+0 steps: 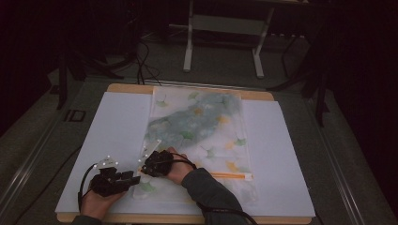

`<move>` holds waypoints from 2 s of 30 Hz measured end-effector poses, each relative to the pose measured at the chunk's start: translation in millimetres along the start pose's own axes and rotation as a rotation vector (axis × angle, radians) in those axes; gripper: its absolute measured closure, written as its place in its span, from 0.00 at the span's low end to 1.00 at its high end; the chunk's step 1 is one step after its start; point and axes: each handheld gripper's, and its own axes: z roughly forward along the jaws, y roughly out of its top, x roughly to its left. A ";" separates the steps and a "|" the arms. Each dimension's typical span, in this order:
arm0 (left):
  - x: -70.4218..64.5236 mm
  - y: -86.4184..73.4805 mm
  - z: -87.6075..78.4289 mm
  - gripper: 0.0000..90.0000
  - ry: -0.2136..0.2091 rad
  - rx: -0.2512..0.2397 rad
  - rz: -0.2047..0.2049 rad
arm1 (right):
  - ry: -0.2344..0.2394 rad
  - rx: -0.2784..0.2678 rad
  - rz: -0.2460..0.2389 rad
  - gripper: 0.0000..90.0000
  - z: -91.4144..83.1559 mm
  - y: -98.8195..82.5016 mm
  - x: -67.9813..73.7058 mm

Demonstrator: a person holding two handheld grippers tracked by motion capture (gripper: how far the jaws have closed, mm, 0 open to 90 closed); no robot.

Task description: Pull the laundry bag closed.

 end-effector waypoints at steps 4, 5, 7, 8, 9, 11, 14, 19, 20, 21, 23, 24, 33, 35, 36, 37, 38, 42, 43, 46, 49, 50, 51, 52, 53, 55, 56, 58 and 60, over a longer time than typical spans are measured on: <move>-1.0 2.0 4.7 0.62 -0.024 0.008 -0.003 | -0.002 -0.003 0.000 0.94 -3.7 0.1 0.3; -1.3 3.0 7.2 0.63 -0.031 0.015 -0.006 | -0.003 -0.003 -0.003 0.94 -4.5 0.1 0.2; -0.9 4.0 8.7 0.64 -0.034 0.024 -0.004 | -0.005 -0.006 -0.007 0.94 -5.8 0.1 0.1; -0.4 4.2 9.4 0.64 -0.037 0.022 -0.010 | -0.004 -0.004 -0.008 0.94 -6.6 0.2 0.0; 0.2 4.2 9.8 0.65 -0.041 0.021 -0.016 | -0.004 -0.005 -0.006 0.94 -7.3 0.1 0.3; 1.9 4.1 10.5 0.68 -0.043 0.024 -0.023 | -0.003 -0.013 -0.006 0.94 -8.0 -0.2 0.9; 3.0 4.0 10.5 0.70 -0.047 0.026 -0.024 | -0.004 -0.014 -0.014 0.94 -8.6 -0.5 0.7; 1.9 4.9 12.3 0.73 -0.052 0.032 -0.016 | -0.008 -0.007 -0.026 0.94 -9.6 1.5 2.6; 1.6 5.0 12.6 0.73 -0.054 0.032 -0.020 | -0.009 -0.012 -0.029 0.94 -9.9 2.0 2.9; 1.3 5.2 12.7 0.73 -0.056 0.034 -0.019 | -0.007 -0.010 -0.028 0.94 -10.5 2.4 3.6; 1.0 5.5 13.1 0.76 -0.058 0.042 -0.011 | -0.008 -0.013 -0.038 0.94 -11.5 3.4 3.7; 0.9 5.6 13.4 0.77 -0.058 0.045 -0.009 | -0.008 -0.014 -0.040 0.94 -11.9 3.6 3.9; 1.2 6.1 14.7 0.94 -0.091 0.062 -0.016 | -0.007 -0.014 -0.037 0.94 -13.5 1.4 3.7; 2.2 5.6 14.6 0.97 -0.102 0.058 -0.024 | -0.008 -0.013 -0.038 0.94 -13.3 0.9 3.7; 2.5 5.3 14.9 0.98 -0.103 0.059 -0.026 | -0.007 -0.011 -0.040 0.94 -13.0 0.5 3.6; 2.5 5.1 15.3 0.98 -0.102 0.062 -0.024 | -0.007 -0.008 -0.039 0.94 -12.9 0.1 3.8; 2.5 5.1 15.3 0.98 -0.102 0.062 -0.024 | -0.007 -0.008 -0.039 0.94 -12.9 0.1 3.8; 2.1 4.7 15.9 0.98 -0.098 0.063 -0.025 | -0.007 -0.003 -0.032 0.94 -11.0 -2.3 3.5; 2.2 4.8 15.8 0.98 -0.097 0.061 -0.024 | -0.007 -0.003 -0.030 0.94 -10.8 -2.6 3.3; 2.0 4.7 15.7 0.99 -0.093 0.057 -0.020 | -0.007 -0.003 -0.029 0.94 -9.9 -3.3 2.6; 2.5 5.0 14.9 0.99 -0.092 0.055 -0.017 | -0.004 0.006 -0.027 0.94 -9.3 -4.2 2.1; 2.8 5.2 14.4 0.99 -0.092 0.054 -0.016 | -0.004 0.007 -0.023 0.94 -8.8 -4.7 2.1; 3.0 5.2 14.2 0.99 -0.090 0.053 -0.016 | -0.004 0.008 -0.023 0.94 -8.0 -5.2 2.1; 3.0 5.2 14.1 0.99 -0.090 0.052 -0.017 | -0.005 0.009 -0.024 0.94 -7.6 -5.4 1.9; 3.0 5.3 14.0 0.99 -0.090 0.052 -0.016 | -0.004 0.009 -0.022 0.94 -7.5 -5.7 1.9; 2.9 5.4 13.9 0.99 -0.089 0.051 -0.016 | -0.004 0.009 -0.018 0.94 -7.4 -6.0 2.0; 3.0 5.3 13.7 0.99 -0.085 0.046 -0.013 | -0.003 0.010 -0.020 0.94 -7.4 -6.3 1.6; 3.2 5.2 13.5 0.99 -0.084 0.041 -0.015 | -0.003 0.011 -0.023 0.94 -6.0 -8.3 0.6; 3.5 5.1 13.2 0.99 -0.083 0.038 -0.014 | -0.001 0.021 -0.018 0.94 -4.6 -10.0 0.6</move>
